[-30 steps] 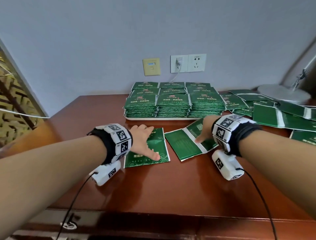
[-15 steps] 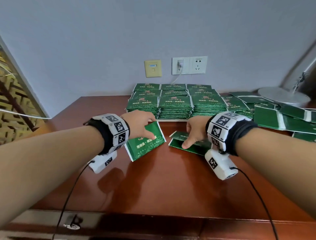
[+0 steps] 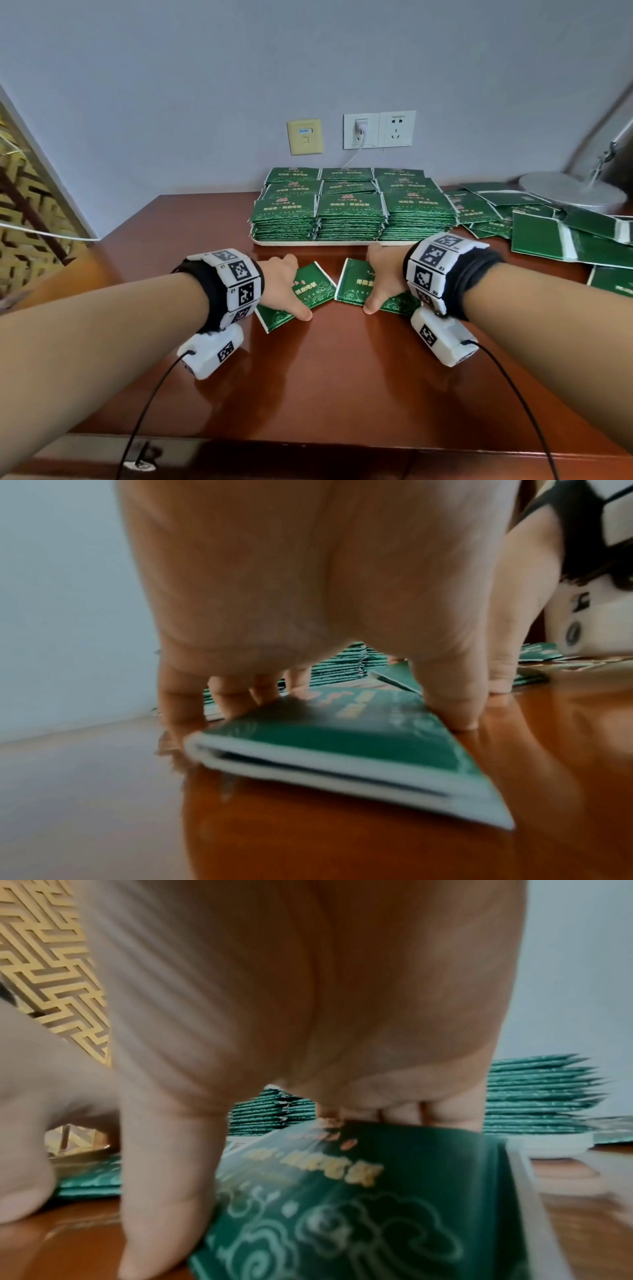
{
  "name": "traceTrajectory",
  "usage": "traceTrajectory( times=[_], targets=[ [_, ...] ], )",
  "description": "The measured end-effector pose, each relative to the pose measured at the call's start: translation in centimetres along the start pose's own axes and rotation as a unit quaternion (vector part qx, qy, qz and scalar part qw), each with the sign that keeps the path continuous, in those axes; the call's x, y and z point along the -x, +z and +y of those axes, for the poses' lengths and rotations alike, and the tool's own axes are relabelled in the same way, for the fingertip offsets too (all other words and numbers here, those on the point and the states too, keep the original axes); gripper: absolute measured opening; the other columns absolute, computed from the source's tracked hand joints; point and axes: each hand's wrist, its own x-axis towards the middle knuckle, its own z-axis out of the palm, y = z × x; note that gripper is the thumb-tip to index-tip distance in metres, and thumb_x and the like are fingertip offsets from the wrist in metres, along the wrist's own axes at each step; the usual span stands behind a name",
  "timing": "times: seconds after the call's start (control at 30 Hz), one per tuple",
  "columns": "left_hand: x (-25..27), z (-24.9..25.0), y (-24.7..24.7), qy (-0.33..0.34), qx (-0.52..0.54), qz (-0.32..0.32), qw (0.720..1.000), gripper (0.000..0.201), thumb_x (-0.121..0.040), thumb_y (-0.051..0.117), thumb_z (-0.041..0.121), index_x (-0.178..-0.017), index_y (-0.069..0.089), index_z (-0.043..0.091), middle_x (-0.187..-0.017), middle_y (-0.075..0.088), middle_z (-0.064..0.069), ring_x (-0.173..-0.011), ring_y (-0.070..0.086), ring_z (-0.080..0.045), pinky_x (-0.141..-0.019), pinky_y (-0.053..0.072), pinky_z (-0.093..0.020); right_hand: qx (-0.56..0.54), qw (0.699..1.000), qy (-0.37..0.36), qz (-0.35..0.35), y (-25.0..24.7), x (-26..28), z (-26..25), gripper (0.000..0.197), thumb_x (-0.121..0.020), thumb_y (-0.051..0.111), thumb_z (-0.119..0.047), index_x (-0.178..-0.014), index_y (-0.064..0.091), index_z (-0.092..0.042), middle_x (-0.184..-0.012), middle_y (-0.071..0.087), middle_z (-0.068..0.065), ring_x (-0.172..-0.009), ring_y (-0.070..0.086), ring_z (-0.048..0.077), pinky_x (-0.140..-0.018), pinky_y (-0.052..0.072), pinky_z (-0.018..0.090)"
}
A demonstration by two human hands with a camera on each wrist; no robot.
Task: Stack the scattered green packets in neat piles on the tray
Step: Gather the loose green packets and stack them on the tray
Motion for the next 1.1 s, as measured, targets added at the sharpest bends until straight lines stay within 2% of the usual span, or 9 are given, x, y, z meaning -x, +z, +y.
traceTrajectory(
  times=[0.1,0.17,0.33,0.43,0.47,0.6,0.87,1.0,1.1],
  targets=[
    [-0.1,0.1,0.4,0.027,0.013,0.019,0.999,0.081,-0.065,0.074,0.052,-0.125,0.035,0.014,-0.106,0.051,-0.001,-0.089,0.059,-0.019,-0.081,0.055,-0.04,-0.031,0.999,0.01,-0.026,0.3,-0.1,0.1,0.105,-0.072,0.078,-0.046,-0.144,0.012,-0.006,-0.128,0.052,0.011,-0.108,0.056,0.028,-0.087,0.049,0.035],
    [-0.1,0.2,0.3,0.042,0.016,0.031,0.999,0.075,-0.064,0.074,0.047,-0.121,0.038,0.015,-0.102,0.054,0.0,-0.085,0.061,-0.018,-0.078,0.056,-0.042,-0.041,0.998,0.008,-0.042,0.4,-0.1,0.3,0.11,-0.069,0.08,-0.048,-0.144,0.009,-0.01,-0.126,0.053,0.011,-0.107,0.057,0.029,-0.09,0.05,0.04],
    [0.2,0.3,-2.1,0.069,0.016,0.065,0.995,0.069,-0.069,0.074,0.038,-0.123,0.037,0.015,-0.104,0.056,-0.002,-0.082,0.061,-0.018,-0.075,0.055,-0.041,-0.065,0.998,-0.012,-0.017,-0.2,-0.3,1.2,0.098,-0.067,0.082,-0.041,-0.135,0.018,-0.012,-0.113,0.054,0.008,-0.096,0.059,0.028,-0.082,0.052,0.039],
    [0.0,0.8,-4.6,0.083,0.003,0.088,0.993,0.077,-0.074,0.072,0.035,-0.137,0.032,0.014,-0.116,0.053,-0.004,-0.075,0.057,-0.014,-0.067,0.05,-0.033,-0.075,0.997,-0.027,0.011,-1.4,-0.4,2.1,0.093,-0.068,0.081,-0.04,-0.132,0.021,-0.011,-0.113,0.054,0.008,-0.094,0.059,0.027,-0.08,0.053,0.039],
    [-0.1,0.9,-5.4,0.085,-0.003,0.098,0.992,0.081,-0.075,0.072,0.035,-0.141,0.029,0.015,-0.122,0.051,-0.004,-0.076,0.055,-0.014,-0.069,0.047,-0.03,-0.073,0.997,-0.032,0.022,-2.0,-0.4,2.5,0.092,-0.069,0.081,-0.041,-0.133,0.021,-0.011,-0.115,0.054,0.008,-0.095,0.059,0.026,-0.081,0.053,0.039],
    [-1.5,1.9,-8.8,0.098,-0.019,0.131,0.986,0.088,-0.076,0.071,0.036,-0.147,0.024,0.017,-0.143,0.039,-0.005,-0.118,0.049,-0.021,-0.096,0.043,-0.033,-0.085,0.993,-0.039,0.068,-4.1,-1.0,4.9,0.096,-0.069,0.08,-0.042,-0.138,0.02,-0.012,-0.126,0.051,0.008,-0.105,0.057,0.027,-0.091,0.049,0.042],
    [-7.7,4.1,-15.2,0.12,-0.016,0.149,0.981,0.072,-0.079,0.072,0.031,-0.137,0.034,0.011,-0.126,0.052,-0.01,-0.108,0.055,-0.026,-0.092,0.048,-0.04,-0.088,0.984,-0.006,0.156,-9.1,-5.5,10.6,0.091,-0.069,0.081,-0.039,-0.137,0.028,-0.011,-0.122,0.054,0.009,-0.104,0.056,0.025,-0.092,0.048,0.04],
    [-12.3,4.1,-17.7,0.115,-0.022,0.161,0.98,0.071,-0.08,0.073,0.028,-0.136,0.035,0.009,-0.121,0.055,-0.01,-0.103,0.056,-0.026,-0.089,0.049,-0.04,-0.085,0.986,0.009,0.144,-12.1,-9.3,13.5,0.086,-0.072,0.08,-0.033,-0.138,0.029,-0.013,-0.117,0.055,0.006,-0.095,0.052,0.021,-0.08,0.045,0.031],
    [-15.6,4.2,-19.0,0.111,-0.015,0.154,0.982,0.067,-0.082,0.071,0.029,-0.137,0.036,0.013,-0.121,0.057,-0.007,-0.098,0.056,-0.024,-0.085,0.048,-0.032,-0.071,0.99,0.013,0.125,-14.0,-12.2,15.3,0.085,-0.076,0.077,-0.035,-0.141,0.026,-0.016,-0.105,0.051,0.001,-0.09,0.049,0.019,-0.075,0.037,0.026]
  ],
)
